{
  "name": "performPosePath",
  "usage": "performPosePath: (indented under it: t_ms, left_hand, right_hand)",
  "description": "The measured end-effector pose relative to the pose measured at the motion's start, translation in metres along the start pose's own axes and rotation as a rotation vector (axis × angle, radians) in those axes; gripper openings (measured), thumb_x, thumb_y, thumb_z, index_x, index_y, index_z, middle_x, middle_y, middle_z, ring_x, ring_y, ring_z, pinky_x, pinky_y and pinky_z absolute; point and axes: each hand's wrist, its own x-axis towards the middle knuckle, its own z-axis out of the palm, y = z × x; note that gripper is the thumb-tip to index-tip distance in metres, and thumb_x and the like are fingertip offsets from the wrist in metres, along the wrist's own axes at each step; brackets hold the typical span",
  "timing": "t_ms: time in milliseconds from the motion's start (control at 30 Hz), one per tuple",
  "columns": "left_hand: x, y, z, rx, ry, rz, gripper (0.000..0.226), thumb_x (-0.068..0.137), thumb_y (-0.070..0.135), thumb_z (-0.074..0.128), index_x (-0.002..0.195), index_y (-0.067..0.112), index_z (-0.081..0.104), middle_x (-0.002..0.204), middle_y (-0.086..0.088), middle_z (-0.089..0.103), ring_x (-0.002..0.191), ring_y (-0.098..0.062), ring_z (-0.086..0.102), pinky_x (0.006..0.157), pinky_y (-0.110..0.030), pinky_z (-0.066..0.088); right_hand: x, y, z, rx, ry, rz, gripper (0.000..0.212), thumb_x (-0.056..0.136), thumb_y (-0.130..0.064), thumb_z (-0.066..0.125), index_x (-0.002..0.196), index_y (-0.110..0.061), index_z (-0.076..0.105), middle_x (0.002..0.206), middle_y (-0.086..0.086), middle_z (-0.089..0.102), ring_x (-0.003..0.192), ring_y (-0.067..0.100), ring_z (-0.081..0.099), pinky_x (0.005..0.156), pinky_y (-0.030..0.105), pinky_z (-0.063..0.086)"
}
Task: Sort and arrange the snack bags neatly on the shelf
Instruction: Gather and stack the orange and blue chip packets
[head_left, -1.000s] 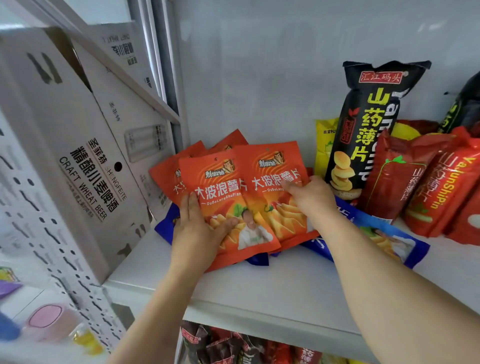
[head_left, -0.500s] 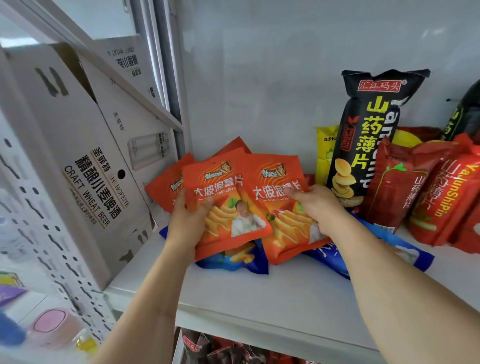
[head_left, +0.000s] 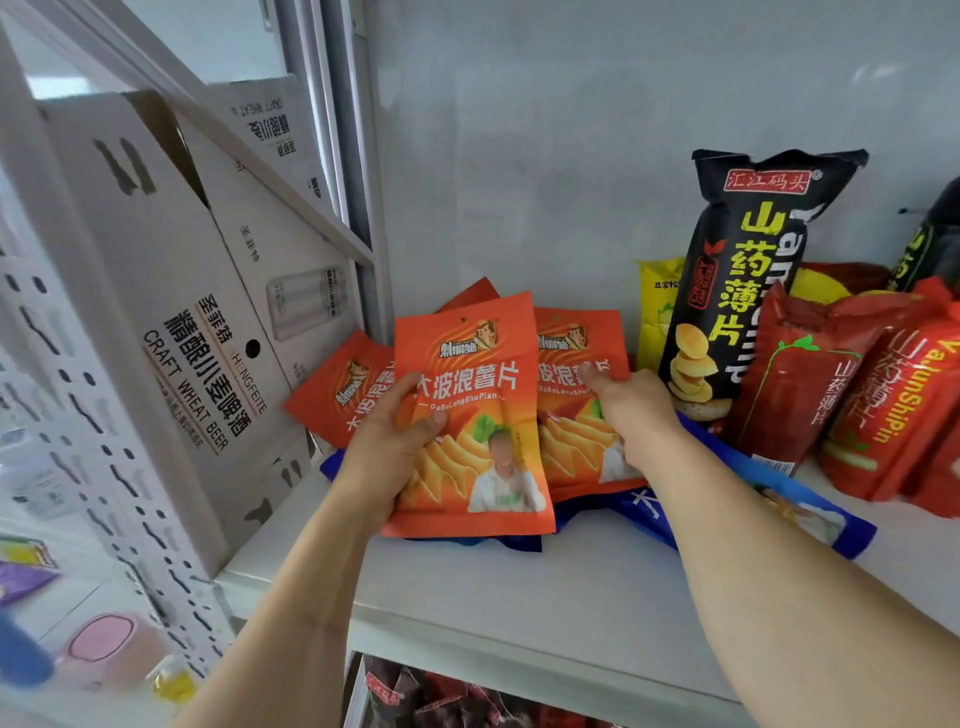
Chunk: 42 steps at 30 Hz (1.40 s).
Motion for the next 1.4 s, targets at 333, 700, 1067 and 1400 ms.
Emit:
performPosePath:
  t_ms: [333, 700, 1067, 1400]
  left_hand:
    - [-0.001, 0.008, 0.039, 0.271, 0.007, 0.040, 0.061, 0.094, 0.027, 0.069, 0.148, 0.033, 0.040, 0.118, 0.012, 0.059, 0.095, -0.005, 0.062, 0.080, -0.027, 0.053]
    - [-0.001, 0.001, 0.022, 0.396, 0.266, 0.121, 0.046, 0.096, 0.051, 0.055, 0.138, 0.034, 0.050, 0.120, 0.007, 0.064, 0.108, -0.019, 0.062, 0.089, -0.037, 0.049]
    - [-0.003, -0.019, -0.024, 1.137, 0.614, -0.220, 0.120, 0.079, 0.087, 0.036, 0.155, -0.002, 0.010, 0.163, -0.021, 0.009, 0.147, -0.044, 0.012, 0.119, -0.057, 0.011]
    - [-0.002, -0.004, -0.019, 0.508, 0.779, -0.054, 0.112, 0.088, 0.041, 0.071, 0.156, -0.001, -0.007, 0.153, -0.025, 0.038, 0.139, -0.044, 0.039, 0.113, -0.052, 0.034]
  right_hand:
    - [-0.021, -0.025, 0.006, 0.018, -0.217, 0.139, 0.131, 0.028, -0.100, 0.060, 0.129, -0.016, 0.056, 0.081, 0.002, 0.059, 0.058, 0.018, 0.049, 0.051, 0.031, 0.038]
    - [-0.016, -0.021, 0.016, -0.055, -0.259, -0.091, 0.018, 0.079, -0.020, 0.082, 0.089, -0.011, 0.070, 0.087, 0.015, 0.076, 0.037, 0.011, 0.057, 0.056, 0.033, 0.046]
    - [-0.031, -0.021, 0.014, 0.031, -0.380, -0.096, 0.011, 0.088, -0.006, 0.072, 0.084, -0.008, 0.062, 0.050, 0.000, 0.064, 0.027, 0.017, 0.046, 0.033, 0.024, 0.038]
    - [-0.032, -0.018, 0.002, 0.089, -0.457, -0.132, 0.013, 0.088, -0.010, 0.073, 0.083, -0.009, 0.061, 0.057, 0.005, 0.066, 0.028, 0.016, 0.046, 0.033, 0.023, 0.038]
